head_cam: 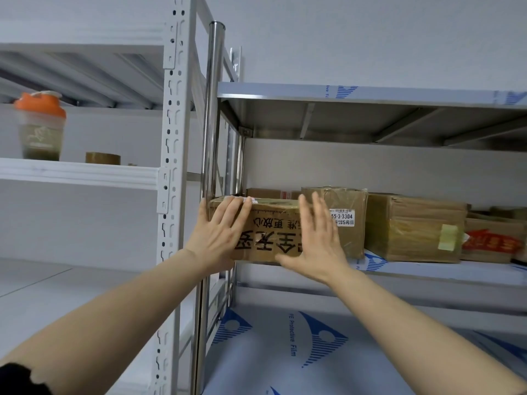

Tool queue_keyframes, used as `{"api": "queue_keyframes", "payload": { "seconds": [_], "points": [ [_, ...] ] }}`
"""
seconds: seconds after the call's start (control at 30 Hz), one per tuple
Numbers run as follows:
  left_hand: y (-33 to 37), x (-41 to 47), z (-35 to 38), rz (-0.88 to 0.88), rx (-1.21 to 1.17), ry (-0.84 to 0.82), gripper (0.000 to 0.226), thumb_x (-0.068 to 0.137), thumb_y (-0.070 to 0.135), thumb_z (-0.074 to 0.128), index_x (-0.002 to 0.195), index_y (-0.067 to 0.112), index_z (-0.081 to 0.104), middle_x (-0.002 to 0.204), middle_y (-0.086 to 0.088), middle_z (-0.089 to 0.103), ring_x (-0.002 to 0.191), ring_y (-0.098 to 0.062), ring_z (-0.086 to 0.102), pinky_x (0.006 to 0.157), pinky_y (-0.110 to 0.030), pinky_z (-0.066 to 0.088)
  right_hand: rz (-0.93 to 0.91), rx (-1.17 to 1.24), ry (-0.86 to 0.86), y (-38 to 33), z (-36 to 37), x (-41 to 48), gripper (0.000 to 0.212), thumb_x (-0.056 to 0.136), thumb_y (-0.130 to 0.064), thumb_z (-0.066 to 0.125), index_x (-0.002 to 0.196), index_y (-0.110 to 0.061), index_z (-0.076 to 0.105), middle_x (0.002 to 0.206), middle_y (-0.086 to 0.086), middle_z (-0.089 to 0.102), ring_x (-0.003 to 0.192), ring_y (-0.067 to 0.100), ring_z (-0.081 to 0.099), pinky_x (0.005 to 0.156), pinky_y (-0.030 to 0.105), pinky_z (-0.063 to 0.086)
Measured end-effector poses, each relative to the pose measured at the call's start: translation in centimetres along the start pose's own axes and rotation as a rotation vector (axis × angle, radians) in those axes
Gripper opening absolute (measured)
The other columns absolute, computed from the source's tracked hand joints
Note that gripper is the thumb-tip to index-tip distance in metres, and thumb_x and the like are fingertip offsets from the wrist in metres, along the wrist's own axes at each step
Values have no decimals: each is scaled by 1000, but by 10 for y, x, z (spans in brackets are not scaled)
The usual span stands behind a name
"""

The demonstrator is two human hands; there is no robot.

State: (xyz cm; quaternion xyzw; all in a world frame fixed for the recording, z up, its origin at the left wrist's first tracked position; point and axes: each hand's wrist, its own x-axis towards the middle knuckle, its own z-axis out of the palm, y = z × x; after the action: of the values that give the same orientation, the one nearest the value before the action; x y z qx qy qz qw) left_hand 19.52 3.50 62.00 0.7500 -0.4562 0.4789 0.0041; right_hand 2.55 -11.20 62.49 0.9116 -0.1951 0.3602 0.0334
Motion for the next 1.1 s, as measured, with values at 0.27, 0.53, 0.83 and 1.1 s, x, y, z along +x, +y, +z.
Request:
{"api": "queue_keyframes", "payload": {
  "seconds": [0.27, 0.53, 0.83, 1.1],
  "points": [
    [-10, 1, 3, 65, -55, 15, 121, 52, 59, 70, 147, 2, 21, 144, -18, 36, 134, -32, 26, 101, -59, 40, 654, 843, 163, 6, -8, 32, 49, 99, -46, 36, 133, -10, 44, 128, 11, 56, 115, 27, 53, 93, 42, 46],
    [-9, 14, -28, -566, -860, 35, 81, 91, 63, 38, 151, 16, 14, 153, -14, 25, 133, -29, 37, 102, -48, 43, 640, 822, 121, -3, -11, 36, 48, 99, -46, 37, 125, -8, 52, 111, 9, 61, 98, 23, 56, 79, 34, 45],
    [-25, 42, -38, -1042, -1517, -231, 33, 93, 30, 58, 115, 8, 48, 94, -12, 60, 85, -25, 59, 71, -36, 51, 733, 984, 121, -8, -21, 31, 45, 98, -48, 39, 116, -10, 56, 107, 9, 63, 100, 25, 59, 90, 40, 49],
    [-31, 21, -48, -1040, -1560, -467, 31, 92, 30, 57, 113, 7, 50, 96, -12, 63, 85, -24, 62, 71, -38, 53, 831, 1195, 95, 4, -35, 13, 28, 96, -35, 53, 109, -10, 47, 82, 0, 56, 71, 11, 51, 53, 26, 39]
  ]
}}
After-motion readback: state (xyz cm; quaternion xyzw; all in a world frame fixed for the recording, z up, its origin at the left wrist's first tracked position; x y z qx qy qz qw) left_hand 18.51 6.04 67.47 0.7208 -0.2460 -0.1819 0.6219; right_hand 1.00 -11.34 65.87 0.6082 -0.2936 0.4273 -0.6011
